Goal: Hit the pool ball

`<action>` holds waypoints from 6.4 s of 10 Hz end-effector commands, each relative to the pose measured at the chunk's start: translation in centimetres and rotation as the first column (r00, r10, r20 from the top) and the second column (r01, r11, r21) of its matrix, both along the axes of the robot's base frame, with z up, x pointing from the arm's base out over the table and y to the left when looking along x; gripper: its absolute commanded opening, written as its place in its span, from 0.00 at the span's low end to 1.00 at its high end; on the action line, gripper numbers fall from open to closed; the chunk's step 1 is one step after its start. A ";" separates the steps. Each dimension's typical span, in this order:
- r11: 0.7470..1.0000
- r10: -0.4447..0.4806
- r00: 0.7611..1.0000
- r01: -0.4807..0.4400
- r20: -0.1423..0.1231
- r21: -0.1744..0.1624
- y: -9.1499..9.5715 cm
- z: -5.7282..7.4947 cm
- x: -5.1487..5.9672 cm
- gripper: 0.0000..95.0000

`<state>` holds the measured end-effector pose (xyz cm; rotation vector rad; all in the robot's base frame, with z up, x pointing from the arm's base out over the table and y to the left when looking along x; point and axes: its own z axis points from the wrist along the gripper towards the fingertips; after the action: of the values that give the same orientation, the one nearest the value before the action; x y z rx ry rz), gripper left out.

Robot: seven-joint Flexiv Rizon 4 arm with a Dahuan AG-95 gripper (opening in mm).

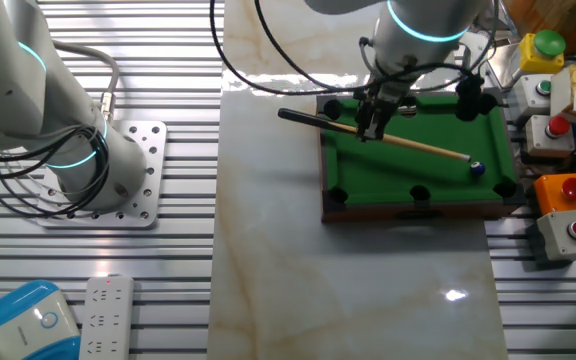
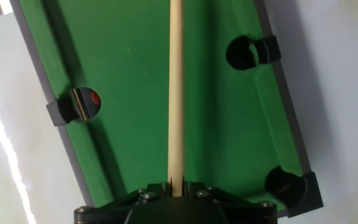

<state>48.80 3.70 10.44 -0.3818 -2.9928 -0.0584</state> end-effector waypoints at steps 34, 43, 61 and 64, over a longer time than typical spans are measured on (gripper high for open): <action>0.999 0.017 1.000 -0.017 -0.003 0.040 0.8 -1.2 -2.0 0.00; 0.999 0.018 1.000 -0.018 -0.002 0.039 0.9 -1.3 -2.2 0.00; 0.999 0.028 0.999 -0.027 -0.016 0.047 -1.4 -0.2 4.7 0.00; 0.998 0.035 0.999 -0.035 -0.014 0.045 -1.8 0.4 5.1 0.00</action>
<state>53.89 1.76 10.66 -0.3243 -2.9834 -0.1148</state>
